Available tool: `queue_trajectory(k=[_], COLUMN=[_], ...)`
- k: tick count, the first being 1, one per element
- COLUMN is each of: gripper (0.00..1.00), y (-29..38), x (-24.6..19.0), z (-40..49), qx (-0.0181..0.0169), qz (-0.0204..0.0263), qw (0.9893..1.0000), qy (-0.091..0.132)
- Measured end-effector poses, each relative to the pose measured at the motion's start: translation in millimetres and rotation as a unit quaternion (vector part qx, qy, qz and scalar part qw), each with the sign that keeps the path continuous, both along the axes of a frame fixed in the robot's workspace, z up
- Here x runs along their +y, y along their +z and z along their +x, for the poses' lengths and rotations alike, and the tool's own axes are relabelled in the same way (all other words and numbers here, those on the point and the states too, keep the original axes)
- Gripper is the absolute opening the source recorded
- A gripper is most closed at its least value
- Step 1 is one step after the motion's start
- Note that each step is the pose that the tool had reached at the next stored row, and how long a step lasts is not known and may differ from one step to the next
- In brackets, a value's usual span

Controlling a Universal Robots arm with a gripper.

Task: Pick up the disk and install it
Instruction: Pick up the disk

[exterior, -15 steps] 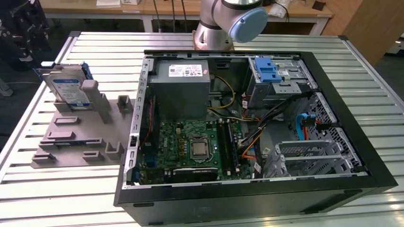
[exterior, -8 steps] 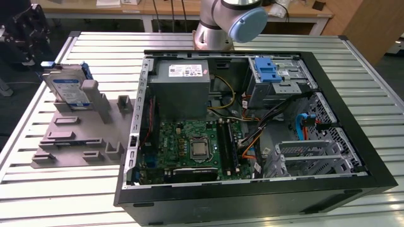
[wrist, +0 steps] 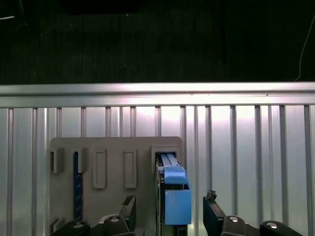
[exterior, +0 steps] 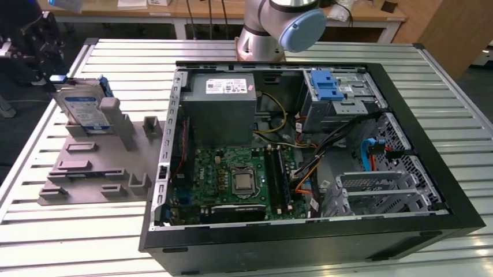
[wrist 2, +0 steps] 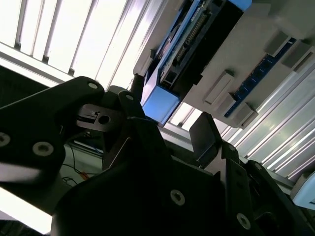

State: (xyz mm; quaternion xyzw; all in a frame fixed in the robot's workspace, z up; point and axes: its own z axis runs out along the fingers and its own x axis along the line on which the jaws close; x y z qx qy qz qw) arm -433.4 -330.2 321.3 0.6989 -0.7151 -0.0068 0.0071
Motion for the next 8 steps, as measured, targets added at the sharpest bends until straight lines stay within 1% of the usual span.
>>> queue_trajectory(k=[6,7,8], gripper=[0.63,0.56,0.56], y=[-7.6,-9.0,-10.3], x=[0.0,0.0,0.0], z=[-3.2,-3.4,-3.6], qx=[-0.001,-0.0011,-0.0012], qz=[0.0,0.0,0.0], qw=[1.0,1.0,1.0], qy=[0.0,0.0,0.0])
